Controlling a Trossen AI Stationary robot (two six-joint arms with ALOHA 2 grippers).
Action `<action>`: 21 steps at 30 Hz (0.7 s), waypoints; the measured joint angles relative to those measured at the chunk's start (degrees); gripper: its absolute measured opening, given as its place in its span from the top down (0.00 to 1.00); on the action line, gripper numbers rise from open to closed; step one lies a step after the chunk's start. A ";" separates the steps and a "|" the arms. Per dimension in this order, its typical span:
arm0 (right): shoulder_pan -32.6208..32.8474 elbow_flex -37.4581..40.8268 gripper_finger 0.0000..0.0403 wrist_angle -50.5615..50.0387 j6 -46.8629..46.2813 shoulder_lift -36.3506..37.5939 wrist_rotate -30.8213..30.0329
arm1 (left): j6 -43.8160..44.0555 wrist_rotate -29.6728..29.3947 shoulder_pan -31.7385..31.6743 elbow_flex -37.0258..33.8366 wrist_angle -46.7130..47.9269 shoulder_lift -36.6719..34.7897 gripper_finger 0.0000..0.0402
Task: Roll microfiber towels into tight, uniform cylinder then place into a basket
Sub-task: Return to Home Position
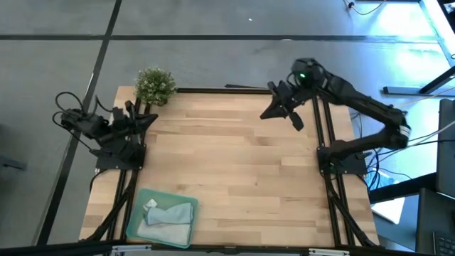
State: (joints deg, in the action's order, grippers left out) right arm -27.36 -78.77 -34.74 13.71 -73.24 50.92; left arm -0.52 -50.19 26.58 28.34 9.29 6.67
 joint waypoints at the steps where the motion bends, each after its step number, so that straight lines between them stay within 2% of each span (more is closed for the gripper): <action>1: -0.04 3.21 1.00 3.21 -1.42 2.16 -1.18 | 0.31 -0.11 0.00 -0.88 -0.07 -0.26 1.00; 6: 0.03 18.63 1.00 18.37 -8.31 14.06 -8.95 | 2.85 -0.61 -0.96 -3.08 0.12 -0.56 1.00; 11: 0.01 33.48 1.00 35.80 -15.17 24.47 -21.13 | 3.38 -2.26 -4.40 -3.72 -0.05 1.04 1.00; 15: 0.07 43.26 1.00 48.00 -16.20 28.93 -25.95 | 3.09 -2.16 -8.09 -3.76 -1.13 4.82 1.00; 21: 0.07 52.74 0.98 54.38 -15.40 31.17 -29.88 | 4.98 -0.25 -13.41 -4.27 -0.67 9.13 1.00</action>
State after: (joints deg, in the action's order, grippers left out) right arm -27.29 -26.03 19.63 -1.69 -42.07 21.04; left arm 4.47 -50.43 13.17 24.06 8.62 15.80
